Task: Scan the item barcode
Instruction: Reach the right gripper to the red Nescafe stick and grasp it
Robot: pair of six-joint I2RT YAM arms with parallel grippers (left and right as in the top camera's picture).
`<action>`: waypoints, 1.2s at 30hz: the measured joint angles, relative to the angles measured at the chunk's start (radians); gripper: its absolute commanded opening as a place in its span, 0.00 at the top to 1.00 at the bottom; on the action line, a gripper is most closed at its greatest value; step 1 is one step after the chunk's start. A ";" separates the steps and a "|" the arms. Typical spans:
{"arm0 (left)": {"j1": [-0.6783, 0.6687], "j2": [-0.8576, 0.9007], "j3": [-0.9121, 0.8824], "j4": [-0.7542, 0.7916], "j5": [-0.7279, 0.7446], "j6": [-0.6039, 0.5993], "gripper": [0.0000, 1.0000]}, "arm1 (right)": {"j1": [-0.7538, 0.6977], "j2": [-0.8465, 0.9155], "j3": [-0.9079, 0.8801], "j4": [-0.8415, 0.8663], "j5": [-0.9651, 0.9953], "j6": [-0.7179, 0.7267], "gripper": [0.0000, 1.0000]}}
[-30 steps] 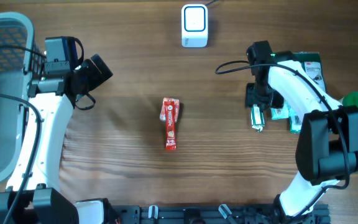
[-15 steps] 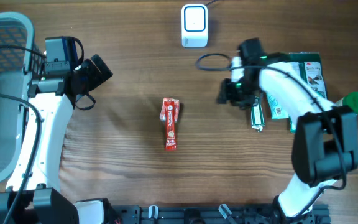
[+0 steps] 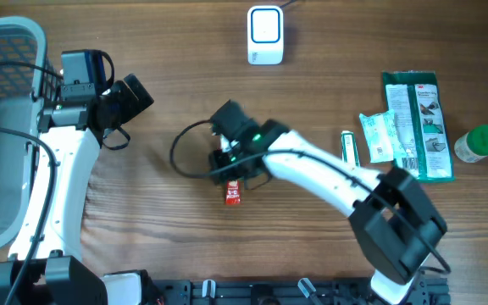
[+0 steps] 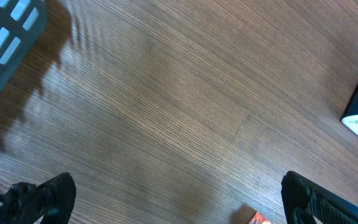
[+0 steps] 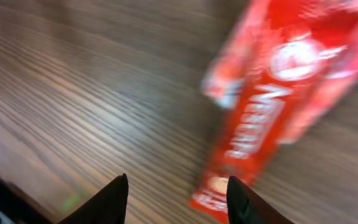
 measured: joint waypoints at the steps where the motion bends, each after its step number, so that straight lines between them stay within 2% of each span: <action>1: 0.000 0.000 0.000 0.000 0.000 0.000 0.00 | 0.018 0.000 0.000 0.005 0.014 0.032 0.45; 5: 0.000 0.000 0.000 0.000 0.000 0.000 0.00 | 0.087 0.000 0.000 0.021 0.080 0.164 0.49; 11: 0.000 0.000 0.000 0.000 0.000 0.000 0.00 | 0.125 0.000 0.000 0.023 0.163 0.250 0.44; 12: 0.000 0.000 0.000 0.000 0.000 0.000 0.00 | 0.128 0.000 0.000 0.023 0.173 0.266 0.41; 23: 0.000 0.000 0.000 0.000 0.000 0.000 0.00 | 0.142 0.005 0.000 -0.023 0.306 0.304 0.36; 24: 0.000 0.000 0.000 0.000 0.000 0.000 0.00 | 0.142 0.006 0.000 -0.028 0.320 0.304 0.29; 25: 0.000 0.000 0.000 0.000 0.000 0.000 0.00 | 0.142 0.007 0.000 -0.029 0.327 0.304 0.02; 26: 0.000 0.000 0.000 0.000 0.000 0.000 0.00 | 0.142 0.008 0.000 -0.029 0.334 0.309 0.00; 33: 0.000 0.000 0.000 0.000 0.000 0.000 0.00 | 0.142 0.013 0.000 -0.042 0.356 0.312 0.02; 34: 0.000 0.000 0.000 0.000 0.000 0.000 0.00 | 0.142 0.016 0.000 -0.046 0.357 0.312 0.10; 36: 0.000 0.000 0.000 0.000 0.000 0.000 0.00 | 0.142 0.024 0.000 -0.048 0.358 0.317 0.19</action>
